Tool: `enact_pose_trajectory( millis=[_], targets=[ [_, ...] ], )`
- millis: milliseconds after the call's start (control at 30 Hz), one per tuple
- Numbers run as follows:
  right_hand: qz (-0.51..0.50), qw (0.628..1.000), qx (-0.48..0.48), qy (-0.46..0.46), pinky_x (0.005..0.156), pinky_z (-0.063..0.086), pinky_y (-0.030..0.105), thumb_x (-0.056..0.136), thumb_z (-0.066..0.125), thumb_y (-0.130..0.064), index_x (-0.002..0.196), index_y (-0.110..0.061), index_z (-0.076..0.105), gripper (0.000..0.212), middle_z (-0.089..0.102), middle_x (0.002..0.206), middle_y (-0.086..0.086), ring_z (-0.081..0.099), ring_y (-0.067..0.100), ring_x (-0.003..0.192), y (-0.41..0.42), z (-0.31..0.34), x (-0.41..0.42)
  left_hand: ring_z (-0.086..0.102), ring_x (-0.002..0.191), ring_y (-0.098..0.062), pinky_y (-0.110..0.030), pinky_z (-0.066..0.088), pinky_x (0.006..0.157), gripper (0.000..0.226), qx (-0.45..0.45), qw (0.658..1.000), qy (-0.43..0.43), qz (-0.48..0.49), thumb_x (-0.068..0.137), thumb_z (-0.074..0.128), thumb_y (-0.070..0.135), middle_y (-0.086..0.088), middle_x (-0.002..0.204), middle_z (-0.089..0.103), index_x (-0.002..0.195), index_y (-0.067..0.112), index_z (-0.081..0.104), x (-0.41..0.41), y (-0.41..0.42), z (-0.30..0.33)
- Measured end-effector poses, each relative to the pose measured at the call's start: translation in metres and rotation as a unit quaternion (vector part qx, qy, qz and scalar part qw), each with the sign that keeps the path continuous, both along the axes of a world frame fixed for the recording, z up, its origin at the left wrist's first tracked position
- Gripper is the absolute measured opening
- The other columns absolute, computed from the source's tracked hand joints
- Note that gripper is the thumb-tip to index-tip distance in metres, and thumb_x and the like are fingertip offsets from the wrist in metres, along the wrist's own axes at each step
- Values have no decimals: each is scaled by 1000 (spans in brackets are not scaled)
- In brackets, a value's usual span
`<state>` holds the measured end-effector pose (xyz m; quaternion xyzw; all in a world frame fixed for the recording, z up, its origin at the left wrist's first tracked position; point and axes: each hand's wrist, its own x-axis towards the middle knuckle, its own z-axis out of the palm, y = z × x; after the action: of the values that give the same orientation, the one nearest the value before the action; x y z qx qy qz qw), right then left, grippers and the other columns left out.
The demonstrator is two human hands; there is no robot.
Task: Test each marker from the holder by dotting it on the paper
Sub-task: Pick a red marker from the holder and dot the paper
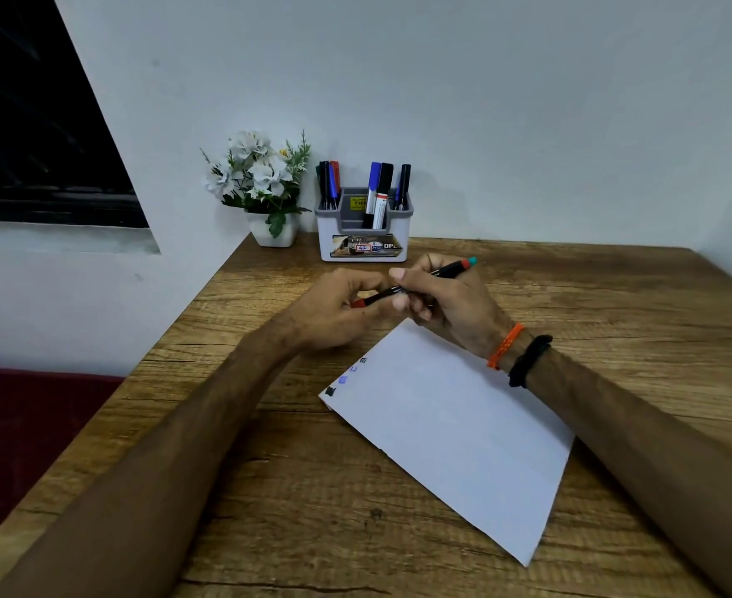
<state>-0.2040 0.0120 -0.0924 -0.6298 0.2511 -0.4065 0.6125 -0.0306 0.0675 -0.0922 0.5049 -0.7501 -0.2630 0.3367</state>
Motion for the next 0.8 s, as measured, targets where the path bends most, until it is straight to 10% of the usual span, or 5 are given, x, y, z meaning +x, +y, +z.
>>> enact_pose_trajectory(
  millis=[233, 433, 800],
  targets=[
    [-70, 997, 9, 2, 41, 35, 22, 75, 60, -16, 92, -11, 64, 19, 54, 55, -2, 47, 11, 47, -6, 0, -6, 43, 43, 3, -22, 36, 58, 50, 170, 981, -90, 41, 67, 85, 32, 15, 46, 50, 111, 27, 62, 18, 8, 13],
    [41, 997, 63, 35, 47, 46, 20, 78, 44, -23, 99, 0, 71, 41, 71, 71, 14, 65, 17, 54, 4, 4, -8, 47, 47, 4, -12, 36, 54, 58, 191, 974, -121, 8, 62, 88, 28, 14, 51, 48, 113, 32, 61, 21, 11, 20],
    [-8, 992, 8, 123, 48, 54, 23, 90, 62, 3, 94, 9, 69, 10, 69, 71, 17, 65, 16, 52, 38, -7, -10, 47, 51, -7, -25, 40, 62, 68, 206, 970, -133, 6, 58, 91, 29, 8, 55, 48, 117, 32, 57, 21, 5, 14]
  ],
)
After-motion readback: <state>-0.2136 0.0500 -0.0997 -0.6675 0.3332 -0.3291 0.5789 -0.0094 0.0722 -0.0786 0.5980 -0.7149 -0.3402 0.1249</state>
